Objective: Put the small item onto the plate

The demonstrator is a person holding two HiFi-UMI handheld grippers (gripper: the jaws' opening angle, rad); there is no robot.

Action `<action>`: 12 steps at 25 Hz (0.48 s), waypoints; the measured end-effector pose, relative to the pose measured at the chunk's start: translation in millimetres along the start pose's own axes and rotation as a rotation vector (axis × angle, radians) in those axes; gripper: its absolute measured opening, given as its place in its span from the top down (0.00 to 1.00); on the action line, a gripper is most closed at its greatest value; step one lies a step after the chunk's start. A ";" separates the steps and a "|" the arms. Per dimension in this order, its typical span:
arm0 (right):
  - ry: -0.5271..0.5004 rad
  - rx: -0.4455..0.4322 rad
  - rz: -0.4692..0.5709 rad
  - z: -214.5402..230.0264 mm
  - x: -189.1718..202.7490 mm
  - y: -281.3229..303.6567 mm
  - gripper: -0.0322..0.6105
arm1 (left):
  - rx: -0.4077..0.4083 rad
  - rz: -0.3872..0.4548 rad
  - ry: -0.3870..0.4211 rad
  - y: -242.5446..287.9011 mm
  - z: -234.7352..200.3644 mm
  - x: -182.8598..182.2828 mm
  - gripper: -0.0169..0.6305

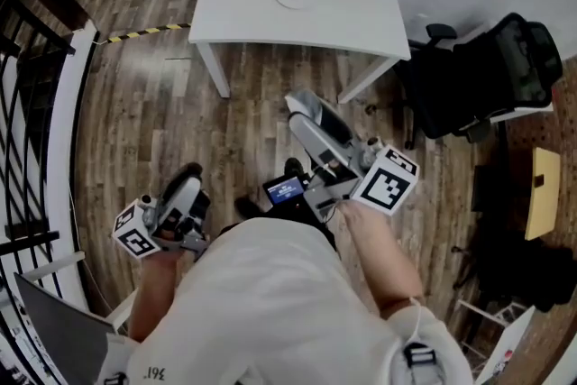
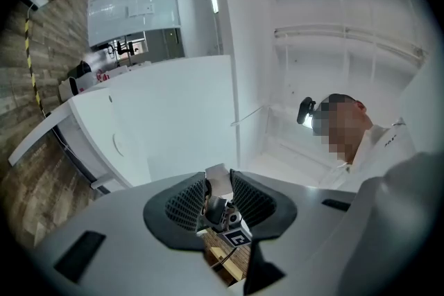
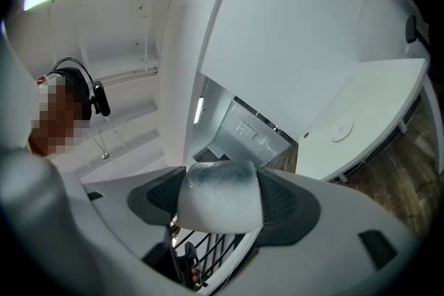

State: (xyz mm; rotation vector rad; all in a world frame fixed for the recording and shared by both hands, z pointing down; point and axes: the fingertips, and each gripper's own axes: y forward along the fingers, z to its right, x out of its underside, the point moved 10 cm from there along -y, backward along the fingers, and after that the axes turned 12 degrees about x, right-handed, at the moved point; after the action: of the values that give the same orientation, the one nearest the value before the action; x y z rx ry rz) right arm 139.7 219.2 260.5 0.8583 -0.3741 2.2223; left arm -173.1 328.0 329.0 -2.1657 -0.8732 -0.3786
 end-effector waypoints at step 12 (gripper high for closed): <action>0.046 0.023 0.019 14.4 6.1 -12.4 0.46 | 0.013 -0.026 -0.032 4.2 -5.7 17.7 0.81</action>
State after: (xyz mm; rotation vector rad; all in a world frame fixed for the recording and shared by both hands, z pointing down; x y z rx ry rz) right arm 152.1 224.1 275.3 0.8170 -0.3374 2.2641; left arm -157.3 330.0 339.5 -2.1559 -0.9198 -0.3512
